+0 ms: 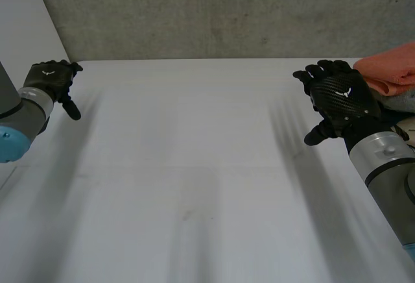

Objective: Fold the laundry.

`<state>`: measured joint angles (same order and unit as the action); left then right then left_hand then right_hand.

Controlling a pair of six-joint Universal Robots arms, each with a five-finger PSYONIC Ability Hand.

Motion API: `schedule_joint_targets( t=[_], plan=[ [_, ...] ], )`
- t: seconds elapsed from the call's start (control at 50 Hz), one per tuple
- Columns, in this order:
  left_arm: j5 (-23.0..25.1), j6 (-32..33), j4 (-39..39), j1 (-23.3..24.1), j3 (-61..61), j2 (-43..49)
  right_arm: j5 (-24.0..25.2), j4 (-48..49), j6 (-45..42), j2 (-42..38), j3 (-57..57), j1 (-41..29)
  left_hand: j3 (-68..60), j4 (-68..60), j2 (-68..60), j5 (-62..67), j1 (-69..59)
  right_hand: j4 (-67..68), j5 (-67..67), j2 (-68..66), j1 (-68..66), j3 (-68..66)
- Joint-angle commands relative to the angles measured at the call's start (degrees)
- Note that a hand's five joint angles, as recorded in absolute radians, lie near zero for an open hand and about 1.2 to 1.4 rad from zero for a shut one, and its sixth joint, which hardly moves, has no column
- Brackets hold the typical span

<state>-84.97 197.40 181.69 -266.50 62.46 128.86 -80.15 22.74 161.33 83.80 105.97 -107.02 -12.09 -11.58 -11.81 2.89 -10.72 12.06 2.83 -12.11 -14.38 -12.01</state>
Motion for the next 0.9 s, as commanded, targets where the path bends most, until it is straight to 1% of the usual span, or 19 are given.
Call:
schedule_joint_targets(
  t=[0.02, 0.12, 0.14, 0.22, 0.28, 0.4, 0.48, 0.54, 0.56, 0.6, 0.64, 0.68, 0.72, 0.78, 0.9],
  plan=[
    [0.33, 0.44, 0.16, -0.07, -4.54, 3.5, 0.09, 0.11, -0.14, -1.01, 0.03, -0.38, 2.09, 1.58, 1.81, -2.89, 0.72, -2.06, -2.83, 2.11, 4.38, 2.01],
    [0.16, 4.04, 0.07, -0.34, -9.72, 7.8, 0.09, 0.11, -0.32, -2.77, -0.41, -0.82, 2.09, 1.58, 1.81, -2.89, 0.72, -2.06, -2.83, 2.11, 4.38, 2.01],
    [-0.02, 5.96, 0.16, -0.6, -11.38, 9.37, 0.09, 0.11, -0.58, -3.38, -0.58, -0.99, 2.09, 1.58, 1.81, -2.89, 0.72, -2.06, -2.83, 2.11, 4.38, 2.01],
    [-1.07, 10.01, 0.25, -1.83, -13.77, 11.41, 0.09, 0.11, -1.37, -4.96, -0.76, -1.08, 2.09, 1.58, 1.81, -2.89, 0.72, -2.06, -2.83, 2.11, 4.38, 2.01],
    [-1.43, 11.77, 0.6, -2.79, -14.04, 11.94, 0.09, 0.2, -2.25, -5.49, -0.85, -1.26, 2.09, 1.58, 1.81, -2.89, 0.72, -2.06, -2.83, 2.11, 4.38, 2.01],
    [-0.46, 10.9, 0.16, -4.38, -10.79, 9.4, 0.17, 0.28, -4.27, -6.72, -1.03, -1.35, 2.09, 1.58, 1.81, -2.89, 0.72, -2.06, -2.83, 2.11, 4.38, 2.01],
    [2.0, 11.16, -1.59, -5.43, -6.75, 6.41, 0.17, 0.28, -4.54, -6.81, -1.03, -1.52, 2.09, 1.58, 1.81, -2.89, 0.72, -2.06, -2.83, 2.11, 4.38, 2.01],
    [3.49, 11.87, -5.28, -6.84, -2.62, 2.89, 0.17, 0.28, -4.54, -6.81, -1.03, -1.61, 2.09, 1.58, 1.81, -2.89, 0.72, -2.06, -2.83, 2.11, 4.38, 2.01],
    [4.36, 12.04, -7.64, -7.71, 0.0, 0.45, 0.17, 0.28, -4.54, -6.9, -1.03, -1.52, 2.09, 1.58, 1.81, -2.89, 0.72, -2.06, -2.83, 2.11, 4.38, 2.01],
    [5.94, 11.96, -10.02, -9.03, 5.0, -3.76, 0.17, 0.28, -4.54, -6.81, -1.03, -1.52, 2.09, 1.58, 1.81, -2.89, 0.72, -2.06, -2.83, 2.11, 4.38, 2.01],
    [7.53, 11.78, -10.48, -10.26, 9.06, -7.2, 0.17, 0.28, -4.54, -6.73, -1.03, -1.52, 2.09, 1.58, 1.81, -2.89, 0.72, -2.06, -2.83, 2.11, 4.38, 2.01],
    [10.77, 11.17, -9.34, -12.28, 15.71, -12.9, 0.26, 0.28, -4.54, -6.72, -0.94, -1.52, 2.09, 1.58, 1.81, -2.89, 0.72, -2.06, -2.83, 2.11, 4.38, 2.01],
    [13.15, 10.46, -7.67, -13.95, 20.22, -16.69, 0.26, 0.28, -4.54, -6.72, -0.85, -1.61, 2.09, 1.58, 1.81, -2.89, 0.72, -2.06, -2.83, 2.11, 4.38, 2.01],
    [17.8, 8.8, -2.84, -18.08, 30.14, -25.29, 0.61, 0.28, -4.54, -6.72, -0.85, -1.87, 2.09, 1.58, 1.81, -2.89, 0.72, -2.06, -2.83, 2.11, 4.38, 2.01],
    [22.82, 8.44, 0.77, -23.09, 42.02, -33.75, 0.61, 0.28, -4.62, -6.81, -0.67, -2.66, 2.09, 1.58, 1.81, -2.89, 0.72, -2.06, -2.83, 2.11, 4.38, 2.01]
  ],
)
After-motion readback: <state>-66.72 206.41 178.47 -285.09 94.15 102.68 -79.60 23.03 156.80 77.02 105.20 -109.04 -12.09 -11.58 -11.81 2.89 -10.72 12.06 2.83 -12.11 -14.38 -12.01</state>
